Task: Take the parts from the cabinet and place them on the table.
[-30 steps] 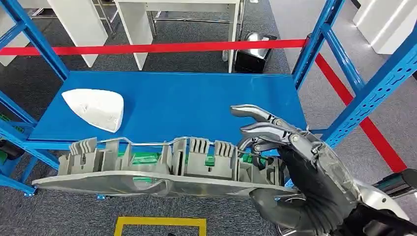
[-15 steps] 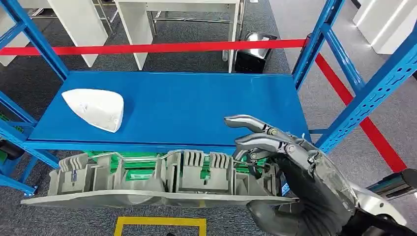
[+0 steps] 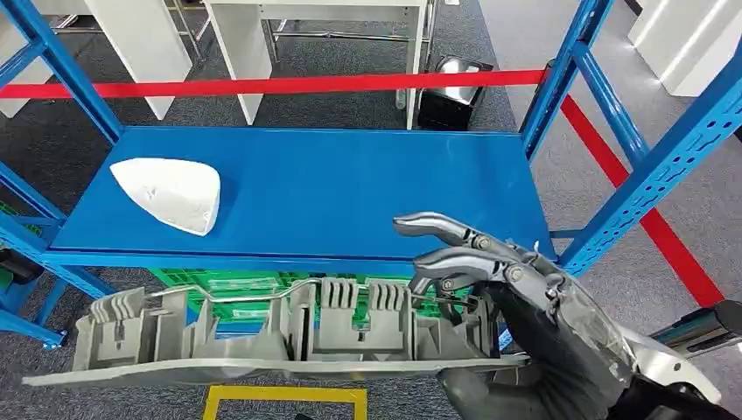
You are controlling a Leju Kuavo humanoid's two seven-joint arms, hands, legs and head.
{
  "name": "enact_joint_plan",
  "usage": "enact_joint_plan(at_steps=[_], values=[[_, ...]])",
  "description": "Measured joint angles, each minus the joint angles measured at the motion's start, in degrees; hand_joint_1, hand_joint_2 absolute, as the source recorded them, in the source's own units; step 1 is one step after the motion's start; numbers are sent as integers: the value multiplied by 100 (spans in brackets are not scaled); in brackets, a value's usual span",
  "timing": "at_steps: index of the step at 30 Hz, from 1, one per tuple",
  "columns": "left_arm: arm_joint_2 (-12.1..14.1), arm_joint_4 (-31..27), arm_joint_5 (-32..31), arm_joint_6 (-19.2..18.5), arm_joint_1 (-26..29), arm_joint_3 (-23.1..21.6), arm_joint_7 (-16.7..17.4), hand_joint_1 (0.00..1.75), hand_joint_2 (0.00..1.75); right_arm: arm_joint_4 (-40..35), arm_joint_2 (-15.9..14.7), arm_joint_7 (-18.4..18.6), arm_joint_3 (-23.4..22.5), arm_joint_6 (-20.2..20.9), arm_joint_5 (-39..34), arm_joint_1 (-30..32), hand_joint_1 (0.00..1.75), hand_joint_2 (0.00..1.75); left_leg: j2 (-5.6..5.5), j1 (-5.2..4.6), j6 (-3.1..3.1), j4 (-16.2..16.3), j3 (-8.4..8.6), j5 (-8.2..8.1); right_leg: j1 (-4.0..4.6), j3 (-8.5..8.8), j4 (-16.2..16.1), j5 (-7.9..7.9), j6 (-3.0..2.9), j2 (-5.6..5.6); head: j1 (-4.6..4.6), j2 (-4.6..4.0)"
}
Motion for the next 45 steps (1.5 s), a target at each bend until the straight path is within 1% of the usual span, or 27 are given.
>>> enact_joint_plan(at_steps=[22, 23, 24, 25, 26, 27, 28, 29, 30, 31, 32, 33, 34, 35, 36, 37, 38, 39, 40, 41, 42, 43, 44, 45], values=[[7, 0, 90, -4, 6, 2, -52, 0, 175, 0, 24, 55, 7, 0, 15, 8, 175, 175, 0, -2, 4, 6, -3, -4, -3, 2, -6, 3, 3, 0, 0, 0], [20, 2, 118, -4, 9, 2, -55, 0, 175, 0, 28, 57, 7, 0, 15, 14, 175, 175, -8, -25, 69, 35, -2, -11, -30, 8, -34, 32, 37, -4, 0, 0], [22, 0, 122, -7, 10, 2, -59, 0, 175, 0, 33, 66, 7, 0, 15, 21, 175, 175, -9, -30, 95, 19, 2, 17, -41, 19, -58, 55, 62, -4, -11, 0], [22, 0, 129, -7, 7, 4, -66, 0, 175, -2, 35, 68, 2, -2, 15, 22, 175, 175, -4, -20, 131, -96, 35, 83, -16, 40, -95, 78, 91, 3, -26, 0], [22, 0, 133, -9, 4, 7, -70, 0, 175, -4, 33, 70, 0, -4, 15, 36, 175, 175, 16, 48, 107, -219, 84, 152, -24, 36, -67, 4, 83, -5, -20, 0], [22, 0, 177, -7, 7, 9, -85, 0, 175, -7, 33, 70, 2, -15, 20, 31, 175, 175, 16, 54, 128, -270, 88, 187, -24, -46, 80, -150, 113, -9, 6, 0], [22, 0, 203, -7, 8, 11, -100, 0, 175, -7, 33, 72, 2, -22, 26, 37, 175, 175, 19, 65, 130, -273, 63, 200, -38, -221, 464, -395, 138, -6, 24, 0], [20, 0, 223, -7, 12, 11, -111, 0, 175, -7, 35, 81, 4, -26, 37, 63, 175, 175, 21, 73, 122, -267, 42, 204, -61, -428, 933, -618, 173, -7, 46, 0], [20, 0, 225, -7, 17, 15, -118, 0, 175, -7, 37, 87, 9, -30, 46, 91, 175, 175, 21, 82, 105, -260, 22, 215, -89, -615, 1360, -779, 210, -7, 48, 0], [20, 0, 225, -7, 22, 18, -129, 0, 175, -7, 37, 96, 9, -37, 57, 105, 175, 175, 21, 95, 89, -241, -3, 224, -118, -713, 1587, -798, 246, -8, 48, 0], [20, 0, 232, -7, 24, 20, -138, 0, 175, -7, 37, 109, 11, -42, 74, 107, 175, 175, 20, 123, 55, -212, -30, 227, -150, -660, 1494, -664, 292, -12, 50, 0], [17, 0, 232, -7, 22, 22, -140, 0, 175, -7, 37, 114, 15, -42, 85, 107, 175, 175, 18, 160, 14, -172, -61, 222, -183, -496, 1167, -448, 334, -18, 48, 0], [17, 0, 232, -7, 20, 24, -149, 0, 175, -7, 37, 116, 17, -44, 87, 106, 175, 175, 15, 209, -42, -109, -96, 210, -221, -246, 679, -205, 384, -28, 50, 0], [28, 2, 229, -2, 12, 28, -151, 0, 175, -7, 39, 114, 15, -46, 87, 106, 175, 175, 8, 234, -118, -3, -147, 178, -278, 15, 158, -38, 460, -39, 57, 0], [64, 13, 232, 0, -7, 35, -153, 0, 175, -7, 42, 116, 24, -57, 87, 111, 175, 175, -7, 219, -191, 46, -200, 172, -220, -14, 209, -167, 437, 41, 126, 0], [55, 15, 232, -11, -8, 37, -153, 0, 175, -17, 42, 110, 22, -59, 90, 127, 175, 175, -11, 198, -230, 128, -228, 163, -234, -56, 195, -110, 255, 79, 136, 0], [50, 15, 229, -4, -5, 39, -157, 0, 175, -13, 42, 127, 15, -63, 92, 132, 175, 175, -10, 196, -269, 99, -231, 195, -235, -90, 237, -112, 190, 70, 100, 0], [50, 15, 234, -2, -2, 44, -164, 0, 175, -13, 50, 127, 22, -63, 96, 135, 175, 175, -16, 192, -289, 58, -232, 240, -214, -114, 281, -98, 143, 67, 61, 0], [55, 17, 234, -2, 3, 46, -162, 0, 175, -13, 52, 127, 26, -65, 98, 133, 175, 175, -16, 210, -325, 60, -239, 264, -215, -146, 287, -71, 95, 62, 50, 0], [55, 17, 236, -2, 1, 48, -162, 0, 175, -13, 55, 127, 24, -72, 98, 131, 175, 175, -5, 225, -343, 94, -256, 192, -223, -181, 281, -29, 22, 36, 29, 0], [55, 17, 243, -2, -5, 48, -162, 0, 175, -13, 61, 127, 24, -72, 98, 131, 175, 175, 4, 220, -330, 269, -324, -54, -208, -212, 280, 4, -24, 25, 0, 0], [55, 17, 245, -2, -16, 50, -168, 0, 175, -13, 63, 127, 24, -72, 98, 130, 175, 175, 4, 197, -316, 619, -423, -351, -197, -247, 279, 32, -61, 14, -35, 0], [55, 17, 247, -2, -31, 52, -168, 0, 175, -13, 68, 127, 26, -72, 98, 134, 175, 175, 4, 177, -303, 1099, -552, -652, -171, -290, 279, 64, -88, 3, -76, 0], [55, 17, 249, -2, -44, 55, -168, 0, 175, -13, 70, 127, 28, -72, 98, 137, 175, 175, 4, 160, -287, 1574, -654, -897, -135, -341, 280, 101, -111, -11, -98, 0]])
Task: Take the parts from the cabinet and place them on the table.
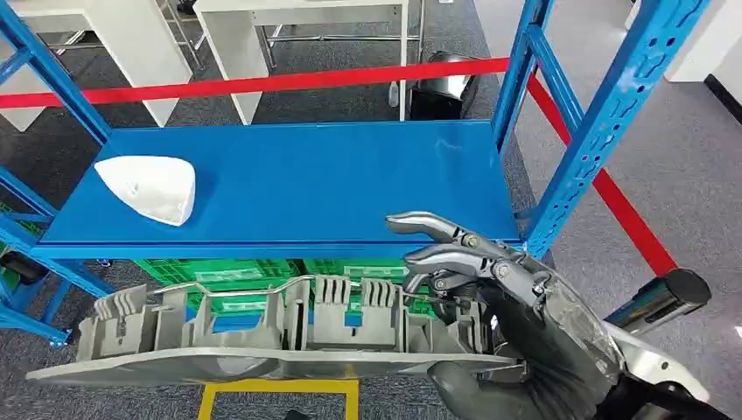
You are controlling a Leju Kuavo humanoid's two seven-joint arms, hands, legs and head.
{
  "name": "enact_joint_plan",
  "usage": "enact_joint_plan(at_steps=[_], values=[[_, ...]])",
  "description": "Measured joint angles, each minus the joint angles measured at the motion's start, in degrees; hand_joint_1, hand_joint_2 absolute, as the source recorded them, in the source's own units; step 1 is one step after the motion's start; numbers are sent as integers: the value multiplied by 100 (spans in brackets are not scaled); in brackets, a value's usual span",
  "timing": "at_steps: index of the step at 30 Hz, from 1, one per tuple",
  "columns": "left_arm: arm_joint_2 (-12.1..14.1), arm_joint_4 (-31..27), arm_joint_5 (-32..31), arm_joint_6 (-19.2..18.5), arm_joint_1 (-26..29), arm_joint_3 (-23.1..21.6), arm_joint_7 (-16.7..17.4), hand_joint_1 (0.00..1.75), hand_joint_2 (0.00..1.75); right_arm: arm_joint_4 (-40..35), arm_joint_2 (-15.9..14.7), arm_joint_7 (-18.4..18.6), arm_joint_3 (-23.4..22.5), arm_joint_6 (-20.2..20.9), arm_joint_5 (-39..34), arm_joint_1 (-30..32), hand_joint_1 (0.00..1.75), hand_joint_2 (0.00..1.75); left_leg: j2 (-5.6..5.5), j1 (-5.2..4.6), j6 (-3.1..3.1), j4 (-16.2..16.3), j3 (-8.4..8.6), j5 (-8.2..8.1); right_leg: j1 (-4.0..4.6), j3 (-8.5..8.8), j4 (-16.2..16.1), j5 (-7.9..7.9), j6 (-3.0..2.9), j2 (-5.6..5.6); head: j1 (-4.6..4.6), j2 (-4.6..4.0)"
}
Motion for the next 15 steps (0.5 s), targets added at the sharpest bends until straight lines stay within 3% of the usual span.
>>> enact_joint_plan(at_steps=[1, 2, 3, 5, 6, 7, 10, 11, 12, 13, 15], values=[[0, 0, 7, -2, -3, 2, 0, 0, 175, 0, 0, 0, 7, -4, 0, 1, 175, 175, 0, -20, 34, 234, -3, -110, 36, -47, 0, 33, -17, -8, -11, 0], [-4, 0, 31, -4, 0, 4, 2, 0, 175, 0, 0, 2, 15, -11, 2, 6, 175, 175, 0, -42, 88, 209, 111, -90, 77, -97, 1, 72, -28, -9, -22, 0], [-4, 0, 53, -11, 14, 4, 13, 0, 175, 0, 0, 2, 22, -15, 4, 6, 175, 175, -1, -77, 161, -56, 338, 28, 118, -144, 1, 110, -40, -7, -22, 0], [-7, 0, 61, -17, 53, 4, 26, 0, 175, 0, 0, 2, 20, -26, 9, 2, 175, 175, -8, -195, 380, -1034, 985, 357, 181, -207, -1, 183, -52, 8, -26, 0], [19, 6, 50, -22, 64, 2, 26, 0, 175, 0, 0, 2, 17, -33, 20, 9, 175, 175, -3, -261, 526, -1428, 1178, 294, 162, -225, -4, 221, -50, -2, -9, 0], [15, 7, 50, -33, 68, 2, 24, 0, 175, 0, 0, 4, 17, -35, 31, 6, 175, 175, 14, -263, 510, -1501, 1180, 337, 194, -250, -10, 258, -1, -2, 24, 0], [15, 7, 50, -33, 103, 2, 22, 0, 175, 0, 2, 18, 17, -61, 101, 17, 175, 175, 5, -318, 501, -1538, 1137, 450, 132, -261, -83, 387, 95, -31, 2, 0], [11, 9, 50, -28, 112, 2, 17, 0, 175, 0, 0, 22, 9, -70, 107, 22, 175, 175, 19, -248, 476, -1689, 1111, 584, 150, -271, -88, 392, 122, -28, 0, 0], [9, 9, 52, -26, 106, 2, 17, 0, 175, -2, 0, 28, 11, -77, 116, 32, 175, 175, 37, -239, 460, -1728, 1123, 656, 146, -310, -44, 251, 149, -15, 2, 0], [7, 9, 50, -28, 105, 2, 17, 0, 175, -2, 0, 37, 13, -94, 135, 23, 175, 175, 42, -235, 509, -1737, 1049, 715, 140, -376, 188, -76, 171, -12, 46, 0], [-18, 9, 50, -28, 109, 2, 15, 0, 175, -2, 0, 57, 17, -114, 179, 45, 175, 175, 55, -233, 502, -1731, 912, 817, 102, -566, 973, -666, 225, -17, 103, 0]])
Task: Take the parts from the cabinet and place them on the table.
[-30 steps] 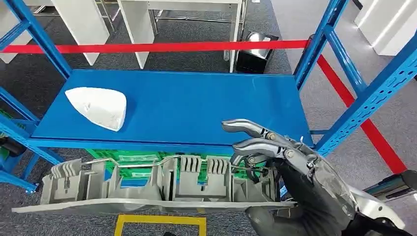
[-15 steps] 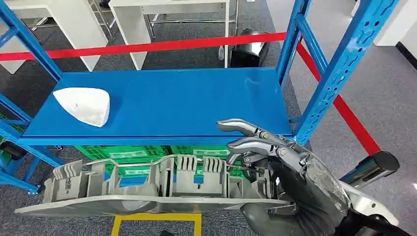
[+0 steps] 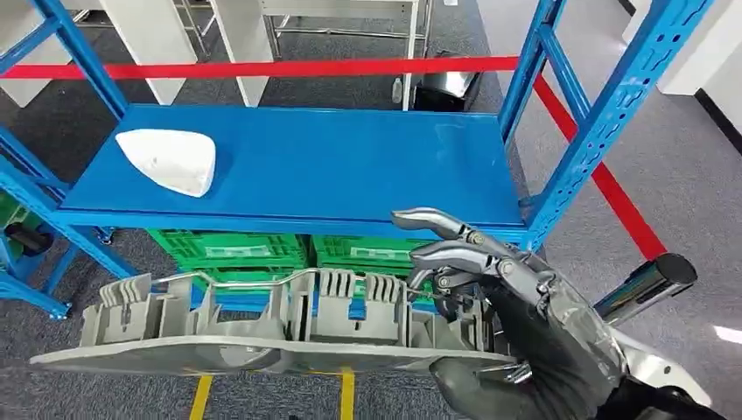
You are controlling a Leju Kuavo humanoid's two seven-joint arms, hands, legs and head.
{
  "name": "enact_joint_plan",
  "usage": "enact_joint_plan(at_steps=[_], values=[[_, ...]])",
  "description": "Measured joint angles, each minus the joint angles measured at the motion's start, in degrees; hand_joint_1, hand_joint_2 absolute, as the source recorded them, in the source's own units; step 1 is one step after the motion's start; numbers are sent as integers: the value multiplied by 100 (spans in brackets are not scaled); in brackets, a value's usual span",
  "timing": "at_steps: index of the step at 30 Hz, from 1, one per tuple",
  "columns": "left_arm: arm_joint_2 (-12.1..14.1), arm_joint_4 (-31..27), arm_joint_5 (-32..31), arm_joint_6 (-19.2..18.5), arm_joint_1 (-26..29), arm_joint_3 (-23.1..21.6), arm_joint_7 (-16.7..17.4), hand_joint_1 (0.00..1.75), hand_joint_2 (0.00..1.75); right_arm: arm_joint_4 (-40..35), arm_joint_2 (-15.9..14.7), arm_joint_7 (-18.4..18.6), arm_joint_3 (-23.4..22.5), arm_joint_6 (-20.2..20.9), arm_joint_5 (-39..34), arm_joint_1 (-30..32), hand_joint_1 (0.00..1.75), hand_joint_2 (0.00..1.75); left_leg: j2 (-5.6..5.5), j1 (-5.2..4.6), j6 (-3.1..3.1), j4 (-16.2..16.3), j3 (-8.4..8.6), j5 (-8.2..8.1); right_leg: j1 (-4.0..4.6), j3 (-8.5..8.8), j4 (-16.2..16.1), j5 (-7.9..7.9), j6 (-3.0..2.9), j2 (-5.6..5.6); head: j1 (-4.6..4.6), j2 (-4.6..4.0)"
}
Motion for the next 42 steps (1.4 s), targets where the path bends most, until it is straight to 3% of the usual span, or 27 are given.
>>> enact_joint_plan(at_steps=[1, 3, 5, 6, 7, 8, 11, 13, 15, 16, 17, 19, 21, 22, 23, 26, 27, 28, 30, 31, 32, 33, 34, 36, 37, 39, 42], values=[[0, 0, 0, 2, -8, 0, -2, 0, 175, 0, 0, 2, 4, -11, 15, 10, 175, 175, 5, 0, -5, 14, -84, 55, -13, -63, 366, -129, 34, 0, -2, 0], [-2, -2, 0, 20, -28, 2, -9, 0, 175, 0, 0, 13, 4, -15, 22, 12, 175, 175, 7, 9, -36, 64, -247, 139, -46, 98, 433, 112, 79, -5, 22, 0], [-9, 0, 0, 33, -54, 4, -9, 0, 175, 0, 0, 20, 7, -17, 26, 9, 175, 175, 7, 37, -86, 173, -420, 190, -76, 669, -328, 486, 119, -15, 26, 0], [-7, 0, 0, 33, -70, 7, -9, 0, 175, 0, 0, 20, 7, -17, 26, 6, 175, 175, 6, 41, -112, 249, -483, 206, -87, 964, -805, 420, 130, -31, 35, 0], [-2, 0, 0, 33, -84, 9, -7, 0, 175, 0, 2, 24, 7, -17, 28, 2, 175, 175, 2, 19, -148, 309, -565, 221, -39, 1138, -1103, 251, 84, -31, 59, 0], [-4, 0, 0, 37, -79, 9, -7, 0, 175, -9, 2, 24, 4, -22, 28, 8, 175, 175, 1, 16, -187, 323, -575, 253, -34, 1088, -1068, 266, -14, -7, 46, 0], [4, 2, 0, 37, -78, 11, -4, 0, 175, -7, 2, 26, 11, -24, 28, 12, 175, 175, -10, 30, -291, 328, -629, 375, -32, 985, -1077, 361, -186, -10, 17, 0], [0, 2, -2, 35, -87, 11, -4, 0, 175, -11, 2, 26, 7, -33, 28, 3, 175, 175, -13, 58, -371, 573, -722, -52, -48, 891, -1079, 463, -264, -29, -11, 0], [0, 2, -2, 39, -105, 11, -4, 0, 175, -11, 2, 26, 9, -35, 28, 8, 175, 175, -12, 87, -418, 1375, -877, -682, -38, 788, -1075, 550, -297, -37, -61, 0], [0, 2, -2, 42, -110, 11, 2, 0, 175, -11, 2, 26, 9, -35, 28, 17, 175, 175, -13, 91, -429, 1762, -928, -860, -30, 727, -1072, 596, -302, -42, -72, 0], [0, 2, -2, 46, -112, 11, 4, 0, 175, -11, 2, 26, 11, -35, 28, 18, 175, 175, -13, 91, -422, 1958, -900, -881, -21, 653, -1064, 648, -299, -43, -79, 0], [0, 2, 0, 44, -96, 11, 33, 0, 175, -11, 2, 26, 11, -39, 31, 21, 175, 175, -14, 90, -379, 1646, -540, -560, -2, 509, -1052, 751, -291, -34, -96, 0], [2, 2, 2, 39, -67, 5, 63, 0, 175, -13, 2, 24, 9, -44, 46, 24, 175, 175, -37, 66, -259, 692, 120, -297, 15, 421, -1052, 842, -271, -13, -112, 0], [13, 2, 2, 35, -58, 2, 68, 0, 175, -18, 2, 22, 4, -48, 46, 26, 175, 175, -42, 36, -194, 272, 350, -454, 29, 393, -1052, 879, -241, -12, -101, 0], [13, 2, 2, 31, -52, 0, 70, 0, 175, -17, 4, 22, 4, -50, 48, 25, 175, 175, -41, 29, -195, 78, 429, -468, 14, 371, -1060, 932, -196, -17, -98, 0], [18, 2, 2, 37, -22, -7, 81, 0, 175, -17, 4, 15, 2, -61, 63, 28, 175, 175, -34, -26, -113, 12, 317, -333, -18, 343, -1146, 1105, -80, -36, -112, 0], [18, 4, 2, 37, -20, -11, 85, 0, 175, -17, 2, 13, 2, -63, 70, 42, 175, 175, -3, 31, -100, -72, 291, -235, -28, 316, -1104, 1019, -64, -34, -112, 0], [17, 2, 2, 37, -18, -11, 94, 0, 175, -17, 2, 2, 2, -72, 78, 47, 175, 175, 1, 22, -61, -89, 272, -179, -15, 259, -986, 773, -43, -29, -88, 0], [5, 2, 2, 35, -23, -13, 94, 0, 175, -17, 4, -4, 4, -81, 92, 64, 175, 175, 5, 18, -26, -72, 109, -53, -24, 46, -184, 59, -18, -27, -20, 0], [4, 2, 2, 35, -26, -13, 94, 0, 175, -17, 7, -15, 4, -83, 103, 87, 175, 175, 5, 15, -24, -59, 27, 2, -24, -39, 224, -132, -1, -26, -18, 0], [4, 2, 2, 39, -30, -13, 92, 0, 175, -17, 7, -22, 4, -92, 105, 103, 175, 175, 6, 15, -29, -37, -62, 56, -25, -68, 521, -152, 13, -28, -9, 0], [4, 2, 2, 46, -45, -13, 92, 0, 175, -17, 7, -26, 4, -96, 107, 114, 175, 175, 6, 15, -38, -12, -150, 103, -30, 1, 570, -16, 22, -28, 7, 0], [2, 2, 6, 50, -59, -13, 92, 0, 175, -17, 7, -28, 9, -94, 111, 116, 175, 175, 6, 16, -52, 23, -241, 147, -38, 182, 393, 210, 27, -30, 24, 0], [2, 2, 20, 50, -89, -13, 92, 0, 175, -17, 7, -39, 4, -96, 114, 112, 175, 175, 5, 20, -94, 142, -414, 204, -45, 830, -503, 488, 23, -56, 35, 0], [2, 2, 20, 50, -102, -13, 92, 0, 175, -17, 7, -44, 2, -96, 116, 107, 175, 175, 4, 0, -120, 214, -493, 217, -35, 1134, -979, 293, 3, -79, 48, 0], [2, 2, 24, 55, -112, -13, 92, 0, 175, -17, 7, -53, 0, -96, 120, 116, 175, 175, 2, -14, -186, 275, -555, 278, -19, 1178, -1167, 210, -70, -51, 39, 0], [11, 4, 24, 55, -114, -15, 90, 0, 175, -15, 7, -57, 2, -96, 120, 114, 175, 175, -12, 13, -295, 287, -613, 310, -42, 1063, -1172, 345, -238, -64, 42, 0]])
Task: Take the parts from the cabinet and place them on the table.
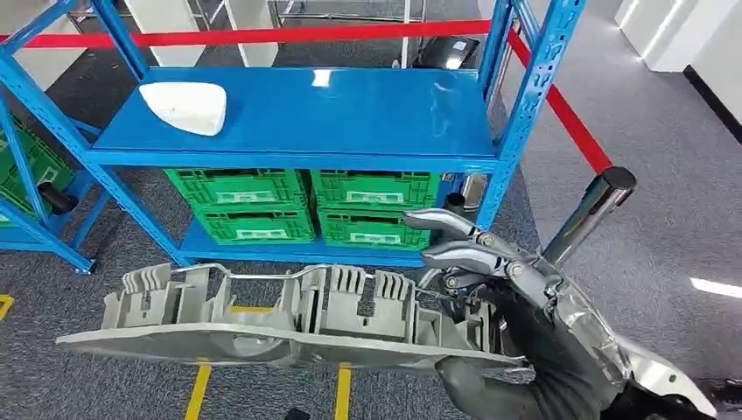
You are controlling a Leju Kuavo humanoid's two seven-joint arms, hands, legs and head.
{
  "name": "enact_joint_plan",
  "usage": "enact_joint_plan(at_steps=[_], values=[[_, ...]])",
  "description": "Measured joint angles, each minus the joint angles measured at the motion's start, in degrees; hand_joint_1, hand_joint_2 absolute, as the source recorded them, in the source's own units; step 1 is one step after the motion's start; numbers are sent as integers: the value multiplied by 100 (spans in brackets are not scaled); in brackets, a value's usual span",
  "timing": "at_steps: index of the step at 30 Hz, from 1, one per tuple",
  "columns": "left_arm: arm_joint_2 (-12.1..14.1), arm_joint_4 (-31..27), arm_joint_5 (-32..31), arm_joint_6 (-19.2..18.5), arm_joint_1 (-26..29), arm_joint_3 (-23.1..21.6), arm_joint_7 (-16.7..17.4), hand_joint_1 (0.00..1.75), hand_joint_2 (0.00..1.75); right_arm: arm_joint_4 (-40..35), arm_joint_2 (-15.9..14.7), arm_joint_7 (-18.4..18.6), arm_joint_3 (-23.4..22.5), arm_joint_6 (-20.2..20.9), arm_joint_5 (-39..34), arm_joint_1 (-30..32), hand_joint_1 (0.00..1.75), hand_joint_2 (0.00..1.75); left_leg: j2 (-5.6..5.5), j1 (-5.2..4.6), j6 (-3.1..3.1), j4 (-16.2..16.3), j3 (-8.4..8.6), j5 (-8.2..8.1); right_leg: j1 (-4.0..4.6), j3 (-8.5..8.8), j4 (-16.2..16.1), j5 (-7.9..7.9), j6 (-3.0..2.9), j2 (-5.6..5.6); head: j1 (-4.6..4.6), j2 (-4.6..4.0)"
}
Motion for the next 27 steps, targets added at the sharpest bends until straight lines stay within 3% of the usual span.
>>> enact_joint_plan(at_steps=[2, 3, 4, 5, 6, 7, 8, 9, 10, 11, 12, 15, 16, 17, 19, 20, 21, 22, 24, 25, 26, 27], values=[[0, -2, -2, -2, -13, 0, -4, 0, 175, 0, 2, 0, -7, -4, 0, 0, 175, 175, 3, 19, -80, 374, -121, -548, 0, -102, 0, 103, -67, -5, -63, 0], [0, 0, -2, -2, -27, 0, -4, 0, 175, 0, 2, 0, -2, -2, -2, 1, 175, 175, 3, 42, -109, 820, -213, -899, 7, -170, 3, 163, -79, -5, -87, 0], [0, 0, 0, -2, -36, 0, -4, 0, 175, 0, 2, 0, -2, -2, -2, 3, 175, 175, 3, 56, -130, 1277, -292, -1151, 14, -244, 9, 217, -82, -7, -90, 0], [0, -2, 0, -2, -39, 0, -4, 0, 175, 0, 2, 0, 0, -2, -2, 5, 175, 175, 3, 63, -142, 1591, -309, -1249, 18, -315, 17, 268, -80, -7, -99, 0], [0, 0, 0, -4, -38, 0, -2, 0, 175, 0, 2, 0, 2, -2, -2, 5, 175, 175, 3, 69, -139, 1693, -242, -1186, 21, -399, 33, 320, -74, -7, -110, 0], [0, 0, 2, -4, -31, -2, 4, 0, 175, 0, 2, 0, 2, -4, -2, 5, 175, 175, 2, 71, -132, 1602, -94, -1021, 23, -481, 52, 367, -66, -5, -114, 0], [0, 0, 7, -4, -16, -2, 11, 0, 175, 0, 2, 0, 2, -2, 0, 5, 175, 175, 1, 71, -113, 1318, 138, -813, 24, -556, 66, 410, -56, 2, -118, 0], [0, 0, 9, -4, 0, -4, 20, 0, 175, 0, 2, 0, 2, -2, 0, 6, 175, 175, -3, 70, -77, 810, 495, -630, 29, -615, 78, 459, -41, 12, -125, 0], [2, 0, 9, -4, 21, -7, 26, 0, 175, 0, 2, 0, 0, -2, 0, 5, 175, 175, -34, 65, -26, 268, 859, -617, 26, -646, 80, 505, -25, 18, -131, 0], [9, 0, 9, -6, 30, -9, 26, 0, 175, 0, 2, 0, -2, -4, 0, 3, 175, 175, -39, 38, 16, -156, 1088, -782, 48, -681, 83, 544, 15, 20, -132, 0], [7, 0, 7, -15, 30, -11, 26, 0, 175, 0, 2, 0, -2, -4, 0, 10, 175, 175, -37, 33, 25, -297, 1138, -814, 42, -691, 74, 597, 54, 12, -131, 0], [7, 0, 9, -15, 69, -13, 28, 0, 175, 0, 2, -2, -2, -20, 9, 18, 175, 175, -26, -9, 149, -374, 995, -654, 22, -691, -22, 759, 171, 0, -134, 0], [7, 0, 11, -11, 67, -15, 33, 0, 175, 0, 0, -4, -2, -30, 9, 43, 175, 175, 16, 38, 179, -410, 1029, -564, 13, -748, 55, 589, 186, 11, -127, 0], [7, 0, 13, -7, 71, -15, 31, 0, 175, 0, 0, -9, 0, -42, 11, 47, 175, 175, 11, 27, 233, -410, 946, -506, 18, -833, 297, 248, 192, 17, -90, 0], [-4, 0, 13, -4, 73, -17, 33, 0, 175, 0, 2, -15, 4, -50, 32, 85, 175, 175, 16, 19, 261, -361, 780, -413, 7, -1030, 1071, -369, 207, 18, -40, 0], [-7, 0, 13, -4, 72, -20, 33, 0, 175, 0, 2, -15, 4, -55, 46, 109, 175, 175, 16, 12, 265, -330, 680, -361, 8, -1107, 1472, -537, 220, 19, -29, 0], [-7, 0, 15, -4, 66, -20, 33, 0, 175, 0, 0, -15, 6, -55, 52, 116, 175, 175, 17, 6, 261, -293, 572, -306, 7, -1113, 1718, -473, 228, 18, -16, 0], [-7, 0, 13, -2, 58, -20, 24, 0, 175, 0, 0, -15, 9, -55, 61, 123, 175, 175, 18, 5, 252, -253, 470, -266, 5, -1018, 1708, -268, 231, 17, -9, 0], [-7, 0, 13, -2, 29, -20, 22, 0, 175, 0, 0, -15, 7, -57, 70, 127, 175, 175, 18, 6, 223, -135, 267, -207, 4, -530, 1096, 140, 224, 9, 0, 0], [-7, -2, 11, -2, 14, -20, 20, 0, 175, 0, 0, -15, 4, -57, 79, 126, 175, 175, 16, 6, 205, -55, 199, -191, 4, -187, 613, 153, 211, -8, 4, 0], [-7, -4, 11, -2, -1, -17, 20, 0, 175, 0, 2, -15, 0, -57, 85, 121, 175, 175, 12, -26, 174, 14, 116, -176, 21, 96, 169, -115, 184, -13, 13, 0], [-4, -4, 11, -4, -1, -20, 20, 0, 175, -2, 0, -17, -4, -57, 96, 126, 175, 175, 13, -25, 142, 50, 93, -147, 27, 125, 65, -156, 148, 9, 2, 0]])
